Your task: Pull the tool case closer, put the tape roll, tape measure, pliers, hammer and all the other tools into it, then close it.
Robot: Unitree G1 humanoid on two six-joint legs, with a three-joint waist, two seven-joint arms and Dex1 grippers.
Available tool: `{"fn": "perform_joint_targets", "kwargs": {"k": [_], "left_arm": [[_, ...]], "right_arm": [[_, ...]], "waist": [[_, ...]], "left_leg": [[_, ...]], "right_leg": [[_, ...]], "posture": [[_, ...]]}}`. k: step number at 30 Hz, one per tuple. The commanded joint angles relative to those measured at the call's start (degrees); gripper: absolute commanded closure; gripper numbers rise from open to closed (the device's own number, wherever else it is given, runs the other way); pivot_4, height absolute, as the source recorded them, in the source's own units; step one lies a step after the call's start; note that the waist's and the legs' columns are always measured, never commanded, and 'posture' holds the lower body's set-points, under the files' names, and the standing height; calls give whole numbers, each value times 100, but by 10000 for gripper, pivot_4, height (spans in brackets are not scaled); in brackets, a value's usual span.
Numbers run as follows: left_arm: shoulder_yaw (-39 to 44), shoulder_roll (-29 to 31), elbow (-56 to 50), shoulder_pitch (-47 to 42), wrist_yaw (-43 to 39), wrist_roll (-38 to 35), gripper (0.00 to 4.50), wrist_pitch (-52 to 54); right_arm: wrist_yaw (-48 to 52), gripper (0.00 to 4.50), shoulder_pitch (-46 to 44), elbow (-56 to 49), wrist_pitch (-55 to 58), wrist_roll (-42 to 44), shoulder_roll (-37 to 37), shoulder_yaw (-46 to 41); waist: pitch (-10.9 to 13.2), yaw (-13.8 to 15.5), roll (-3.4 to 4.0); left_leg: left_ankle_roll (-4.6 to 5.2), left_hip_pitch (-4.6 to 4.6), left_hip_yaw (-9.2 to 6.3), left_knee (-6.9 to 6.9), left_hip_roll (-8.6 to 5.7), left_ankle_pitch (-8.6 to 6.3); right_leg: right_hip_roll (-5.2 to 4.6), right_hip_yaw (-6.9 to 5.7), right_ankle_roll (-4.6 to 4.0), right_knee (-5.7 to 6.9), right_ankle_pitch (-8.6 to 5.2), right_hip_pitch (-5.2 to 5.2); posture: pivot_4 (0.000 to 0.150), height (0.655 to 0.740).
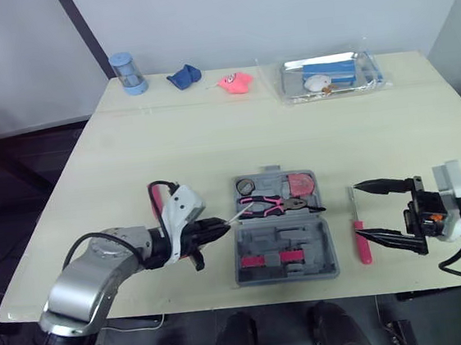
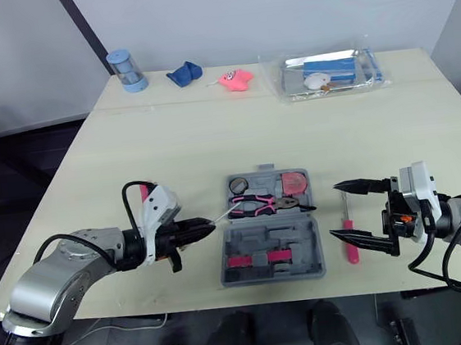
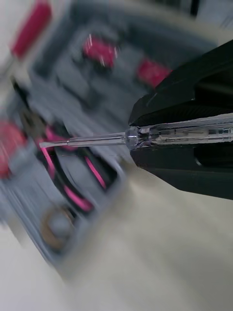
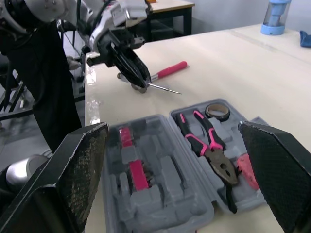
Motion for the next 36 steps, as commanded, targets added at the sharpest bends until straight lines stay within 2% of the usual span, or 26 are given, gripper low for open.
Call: {"fn": "perform_joint_targets", "kwargs": {"k": [1, 11, 19, 26, 36], "left_arm": [[-425, 70, -6, -321, -409, 86, 43985, -294], [-1995, -73, 868, -1538, -1187, 839, 43985, -498], [-2530, -327, 1816, -2248, -1489, 1519, 43985, -809], [-2812, -488, 2201, -2519, -1819, 1976, 43985, -1235], [-3067, -1089, 2684, -2973, -1940, 2459, 43985, -1258]], "right_arm": [[70, 0, 122, -38, -154, 11, -20, -171], [-50, 0, 301, -37, -377, -95, 69, -226], [-214, 0, 613, -196, -538, -171, 193, -261], [-324, 0, 698, -259, -617, -208, 236, -213], [-386, 0, 711, -277, -647, -234, 271, -184]], "waist": [[0, -2, 0], [3, -26, -3], [4, -23, -4], [4, -27, -4], [4, -16, -5]], "left_leg": [[0, 0, 1, 0, 0, 0], [1, 0, 1, 1, 0, 0], [1, -2, 0, 4, -1, 0], [1, -2, 0, 5, -1, 0], [1, -5, -2, 8, -2, 0]], "right_leg": [[0, 1, 0, 0, 0, 0], [2, 1, 1, 2, 0, 0], [2, 1, 1, 2, 0, -1], [2, 1, 1, 4, 0, -1], [2, 0, 1, 4, 0, 0]], "posture": [[1500, 7400], [1500, 7400], [1500, 7400], [1500, 7400], [1500, 7400]]}}
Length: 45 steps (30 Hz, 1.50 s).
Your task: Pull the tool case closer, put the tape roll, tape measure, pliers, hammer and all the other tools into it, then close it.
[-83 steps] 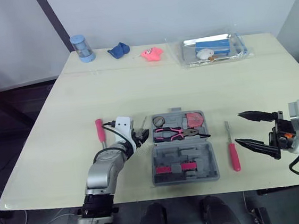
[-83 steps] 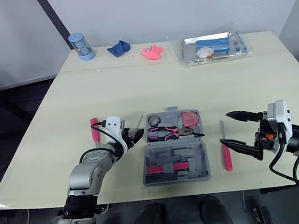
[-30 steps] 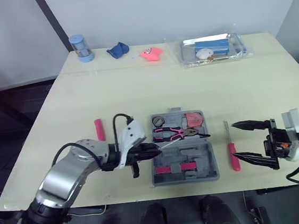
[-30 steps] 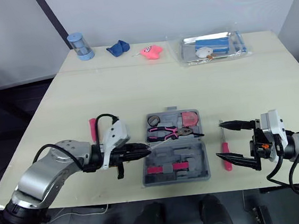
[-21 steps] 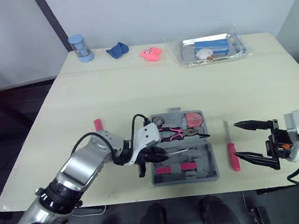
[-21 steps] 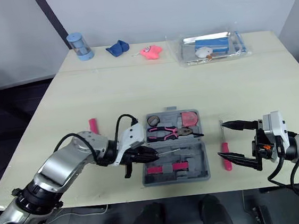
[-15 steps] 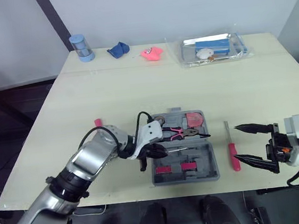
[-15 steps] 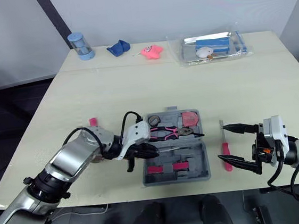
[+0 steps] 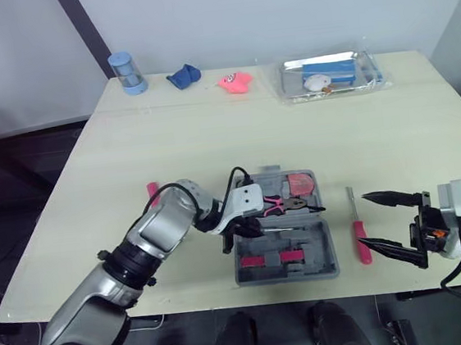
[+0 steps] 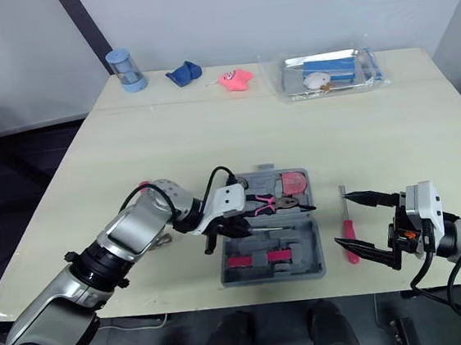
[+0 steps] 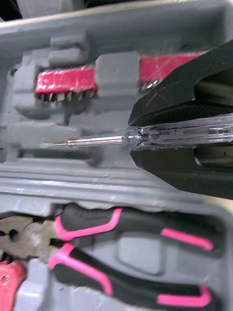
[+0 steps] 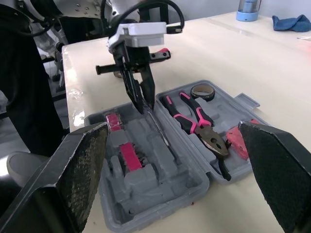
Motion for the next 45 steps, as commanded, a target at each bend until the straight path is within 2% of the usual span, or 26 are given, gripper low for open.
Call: {"fn": "perform_joint_targets", "kwargs": {"k": [1, 12, 45], "left_arm": [[-68, -133, 36, -195, -45, 164, 43985, -16], [-202, -403, 243, -348, -95, 593, 43985, 25], [-267, -665, 171, -406, -258, 872, 43985, 122]], "right_arm": [[3, 0, 18, -206, -122, 34, 4, -83], [-50, 0, 49, -234, -153, 8, 23, -70], [-159, 0, 29, -273, -170, -128, 90, 20]], "waist": [[0, -11, 0], [0, 3, 0], [0, -7, 0]], "left_leg": [[0, 1, 0, 0, 0, 0], [0, 1, 0, 4, -1, 0], [0, 1, -1, 4, -1, 0]], "right_leg": [[0, 0, 0, 1, 0, 0], [0, 0, 0, 4, 0, 0], [0, 0, 0, 5, 0, 1]], "posture": [[1500, 7400], [1500, 7400], [1500, 7400]]}}
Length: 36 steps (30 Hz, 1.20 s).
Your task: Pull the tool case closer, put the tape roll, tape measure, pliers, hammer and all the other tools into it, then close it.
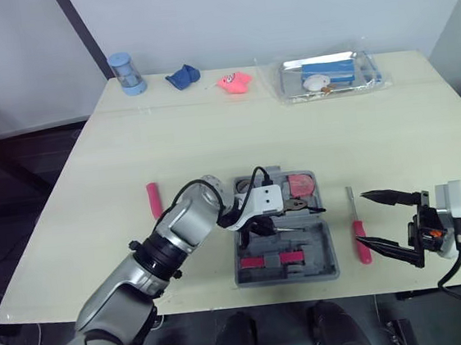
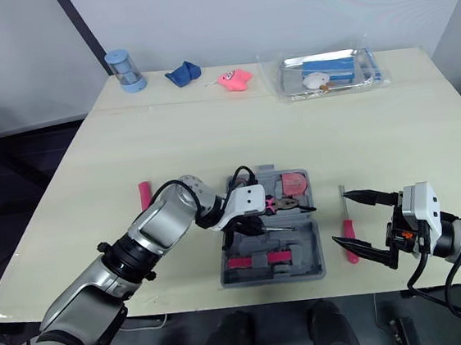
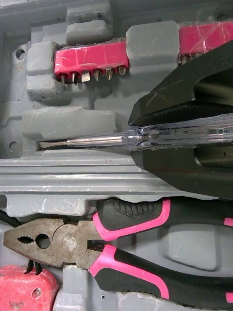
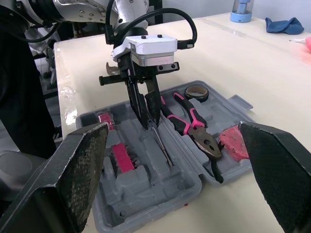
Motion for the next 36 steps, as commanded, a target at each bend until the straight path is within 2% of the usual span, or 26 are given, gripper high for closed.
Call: {"fn": "perform_joint_targets", "kwargs": {"k": [1, 7, 9, 26, 36], "left_arm": [[-25, -2, -115, -109, -60, 34, 43985, -52], [5, 33, -126, -99, -60, 39, 43985, -77], [28, 16, -106, -112, -50, 28, 33965, -27], [90, 66, -206, -227, -161, 40, 33965, -238], [935, 260, -204, -322, -629, -818, 33965, -650]], "right_arm": [[-17, 0, 5, -154, -99, 34, 30, -5], [-13, 0, -12, -133, -123, 9, 44, 19], [-13, 0, -15, -125, -132, 3, 48, 23], [-7, 0, -13, -135, -118, -10, 66, 24], [-15, 0, 28, -175, -92, 31, 65, -9]], "waist": [[0, 0, 0], [0, -1, 0], [0, -1, 0], [0, -2, 0], [0, -19, 0]], "left_leg": [[0, 0, 0, 0, 0, 0], [0, 0, 0, 0, 0, 0], [0, 0, 0, 0, 0, 0], [0, 1, 0, 1, 0, 0], [0, 2, 0, 1, 0, 0]], "right_leg": [[0, 0, 0, 0, 0, 0], [0, 0, 0, 0, 0, 0], [0, 0, 0, 0, 0, 0], [0, 0, 0, 2, 0, 0], [0, 0, 0, 4, 0, 0]], "posture": [[1500, 7400], [1500, 7400], [1500, 7400], [1500, 7400], [1500, 7400]]}}
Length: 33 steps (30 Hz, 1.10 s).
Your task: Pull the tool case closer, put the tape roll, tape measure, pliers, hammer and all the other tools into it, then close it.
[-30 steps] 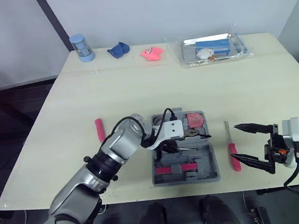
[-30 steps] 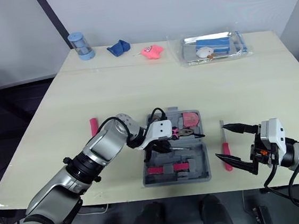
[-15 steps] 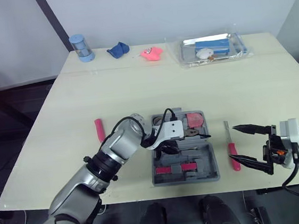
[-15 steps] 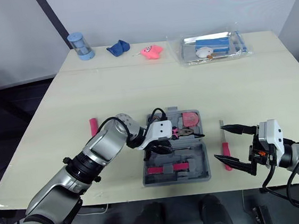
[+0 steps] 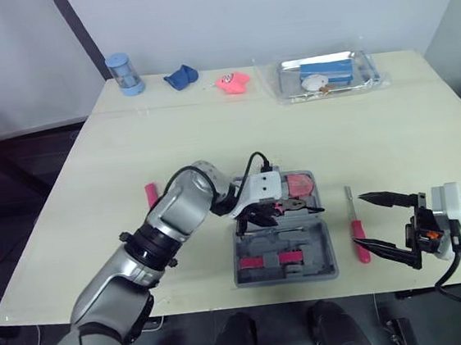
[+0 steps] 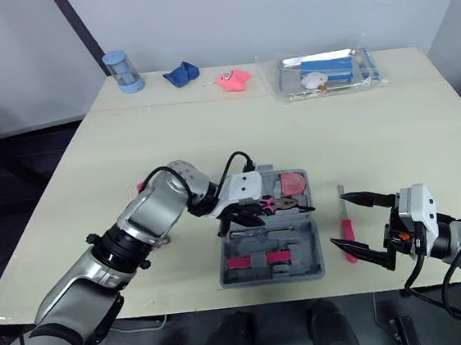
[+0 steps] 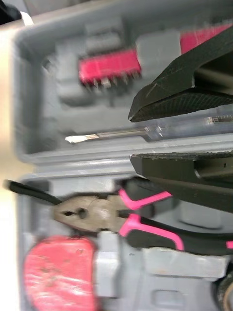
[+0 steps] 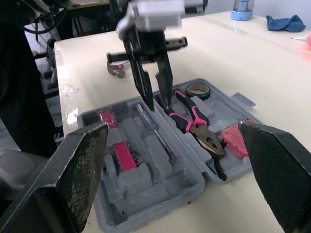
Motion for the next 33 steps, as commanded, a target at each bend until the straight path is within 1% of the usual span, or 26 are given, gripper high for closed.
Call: {"fn": "perform_joint_targets", "kwargs": {"k": [1, 3, 5, 6, 9, 11, 15, 16, 17, 18, 25, 33], "left_arm": [[551, 44, 58, 18, -95, -405, 33965, -454], [846, -38, 223, 124, -55, -635, 33965, -847], [1246, -279, 410, 289, -96, -1053, 33965, -1400], [1388, -365, 454, 367, -60, -1187, 33965, -1462], [1559, -469, 576, 574, -73, -1369, 33965, -1594], [1592, -472, 841, 725, -162, -1402, 33965, -1839], [1612, -452, 1511, 885, -275, -1309, 33965, -2443], [1617, -456, 1619, 901, -309, -1293, 38939, -2593], [1621, -473, 1837, 927, -352, -1266, 40505, -2783], [1604, -484, 2053, 949, -393, -1220, 44474, -2985], [1419, -656, 2911, 992, -420, -820, 44474, -3841], [1310, -802, 3095, 1029, -464, -644, 44474, -4099]], "right_arm": [[-19, 0, 33, -178, -80, 102, 7, -89], [-19, 0, 37, -178, -78, 110, 9, -92], [-19, 0, 29, -169, -78, 111, 12, -85], [-18, 0, 21, -161, -82, 110, 15, -77], [-20, 0, -9, -139, -87, 109, 26, -63], [-16, 0, -27, -122, -92, 113, 32, -64], [-15, 0, -38, -113, -88, 118, 44, -69], [-15, 0, -37, -113, -87, 117, 45, -72], [-14, 0, -41, -108, -84, 117, 45, -78], [-14, 0, -44, -106, -82, 119, 45, -85], [-8, 0, -63, -105, -84, 129, 38, -102], [22, 0, -31, -101, -99, 125, 18, -125]], "waist": [[0, 4, 0], [0, 6, 0], [0, 5, 1], [0, 11, 0], [0, 10, 0], [-1, 1, 1], [-1, -5, 2], [-1, -4, 2], [-1, 0, 1], [-1, 5, 1], [-1, 13, 1], [-1, 1, 1]], "left_leg": [[0, 0, 0, 1, 0, 0], [0, -1, 0, 2, 0, 0], [0, -1, 0, 2, 0, 0], [0, -1, 0, 2, 0, 0], [0, -2, 0, 4, 0, 0], [0, 1, 0, 4, 0, 0], [0, 3, 1, 4, 0, 0], [0, 3, 0, 4, 0, 0], [0, 2, 0, 4, 0, 0], [0, 1, 0, 4, 0, 0], [0, 0, 0, 4, -1, 0], [0, 1, -1, 4, -1, 0]], "right_leg": [[0, 0, 0, 1, 0, 0], [0, 0, 0, 1, 0, 0], [0, 0, 0, 0, 0, 0], [-1, 0, 0, 0, 0, 0], [-1, 0, 0, 0, 0, 0], [-1, 0, 0, 2, 0, 0], [0, 1, 0, 4, 0, 1], [0, 0, 0, 4, 0, 0], [0, 0, 0, 4, 0, 0], [0, 0, 0, 4, 0, 0], [-1, 0, 0, 3, 0, 0], [0, 0, 0, 4, 0, 0]], "posture": [[1500, 7400], [1500, 7400], [1500, 7400], [1500, 7400], [1500, 7400], [1500, 7400], [1500, 7400], [1500, 7400], [1500, 7400], [1500, 7400], [1500, 7400], [1500, 7400]]}}
